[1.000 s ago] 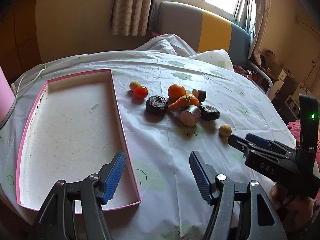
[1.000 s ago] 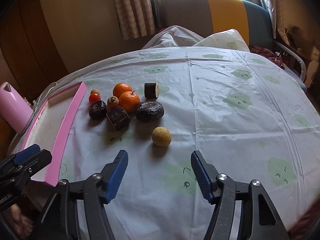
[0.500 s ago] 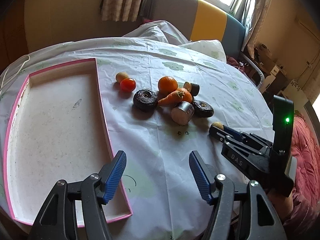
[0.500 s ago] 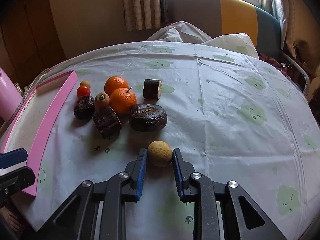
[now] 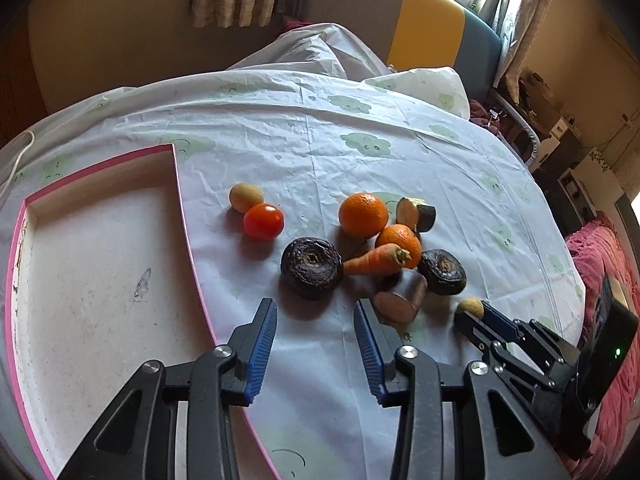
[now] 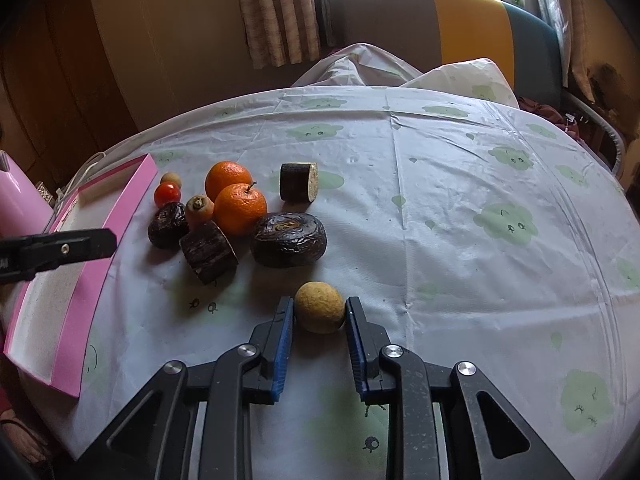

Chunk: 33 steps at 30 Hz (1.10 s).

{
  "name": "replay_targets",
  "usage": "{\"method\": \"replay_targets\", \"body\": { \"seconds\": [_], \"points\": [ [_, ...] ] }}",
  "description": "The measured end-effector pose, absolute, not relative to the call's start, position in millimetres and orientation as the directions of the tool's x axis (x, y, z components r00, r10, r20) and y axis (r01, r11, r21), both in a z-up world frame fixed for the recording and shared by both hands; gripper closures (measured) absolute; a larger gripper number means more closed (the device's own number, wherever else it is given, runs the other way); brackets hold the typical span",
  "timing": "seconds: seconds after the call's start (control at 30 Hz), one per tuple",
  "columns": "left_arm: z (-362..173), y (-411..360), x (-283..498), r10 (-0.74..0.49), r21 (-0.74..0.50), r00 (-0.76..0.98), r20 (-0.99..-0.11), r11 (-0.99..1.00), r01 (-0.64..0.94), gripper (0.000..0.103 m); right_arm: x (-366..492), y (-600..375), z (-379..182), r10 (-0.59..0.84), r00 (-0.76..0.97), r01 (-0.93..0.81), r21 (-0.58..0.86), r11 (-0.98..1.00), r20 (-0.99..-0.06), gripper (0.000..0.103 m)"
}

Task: Organize fruits
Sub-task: 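Grasp the dark beet with the left tool while the right tool holds the yellow fruit, then carry the beet into the tray and open the left tool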

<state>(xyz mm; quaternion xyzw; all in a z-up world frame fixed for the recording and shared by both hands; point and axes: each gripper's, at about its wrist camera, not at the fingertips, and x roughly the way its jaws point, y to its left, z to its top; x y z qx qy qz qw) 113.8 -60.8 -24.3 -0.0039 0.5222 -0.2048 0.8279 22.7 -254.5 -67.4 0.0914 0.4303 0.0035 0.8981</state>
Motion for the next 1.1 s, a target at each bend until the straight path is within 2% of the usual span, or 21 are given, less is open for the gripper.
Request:
{"method": "replay_targets", "body": {
  "seconds": [0.27, 0.43, 0.67, 1.1],
  "points": [
    [-43, -65, 147, -0.349, -0.285, 0.326, -0.879, 0.931, 0.228, 0.061, 22, -254, -68, 0.081, 0.633, 0.071, 0.163, 0.984, -0.770, 0.077],
    [-52, -71, 155, -0.335, -0.284, 0.329, -0.883, 0.939, 0.194, 0.060, 22, -254, -68, 0.080, 0.634, 0.068, 0.158, 0.985, -0.769, 0.077],
    [-54, -74, 155, -0.350, -0.280, 0.374, -0.859, 0.932, 0.230, 0.061, 22, -254, -68, 0.080, 0.633, 0.070, 0.159, 0.985, -0.770, 0.077],
    [-9, -31, 104, -0.352, -0.272, 0.527, -0.774, 0.935, 0.225, 0.062, 23, -255, -69, 0.084, 0.628, 0.063, 0.159, 0.985, -0.773, 0.077]
  ]
}}
